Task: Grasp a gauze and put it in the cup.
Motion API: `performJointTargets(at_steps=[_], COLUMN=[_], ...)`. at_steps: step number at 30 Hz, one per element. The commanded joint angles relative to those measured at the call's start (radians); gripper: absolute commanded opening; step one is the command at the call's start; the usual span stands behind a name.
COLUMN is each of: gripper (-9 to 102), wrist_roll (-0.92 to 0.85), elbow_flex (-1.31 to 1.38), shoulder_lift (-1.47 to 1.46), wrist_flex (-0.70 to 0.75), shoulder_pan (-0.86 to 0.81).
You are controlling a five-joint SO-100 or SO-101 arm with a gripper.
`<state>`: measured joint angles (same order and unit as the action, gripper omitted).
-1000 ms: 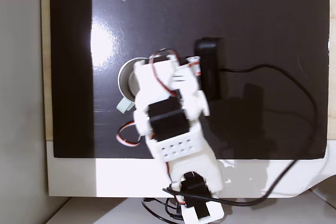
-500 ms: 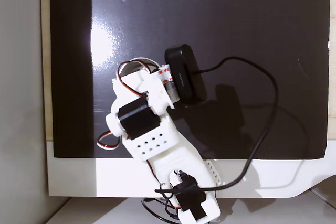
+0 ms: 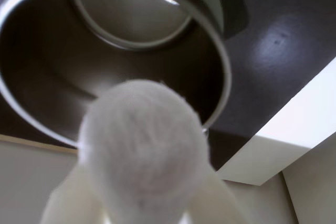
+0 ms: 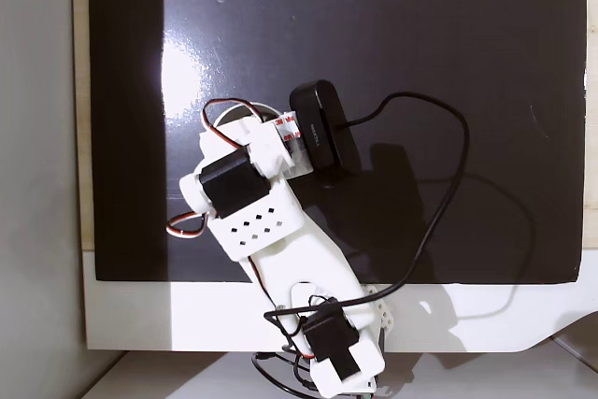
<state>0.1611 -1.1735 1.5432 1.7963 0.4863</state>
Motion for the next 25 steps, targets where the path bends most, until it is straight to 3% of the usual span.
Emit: performJointTargets(at_steps=[1, 6, 10, 25], gripper=[2, 24, 32, 33], wrist_roll=[0.012, 0.014, 0.015, 0.017], elbow_flex=[0.014, 0.005, 0.005, 0.005], shoulder_lift=[0.008, 0.014, 0.015, 0.02], wrist_flex=[0.003, 0.003, 0.003, 0.003], shoulder_pan=[0.003, 0.003, 0.002, 0.003])
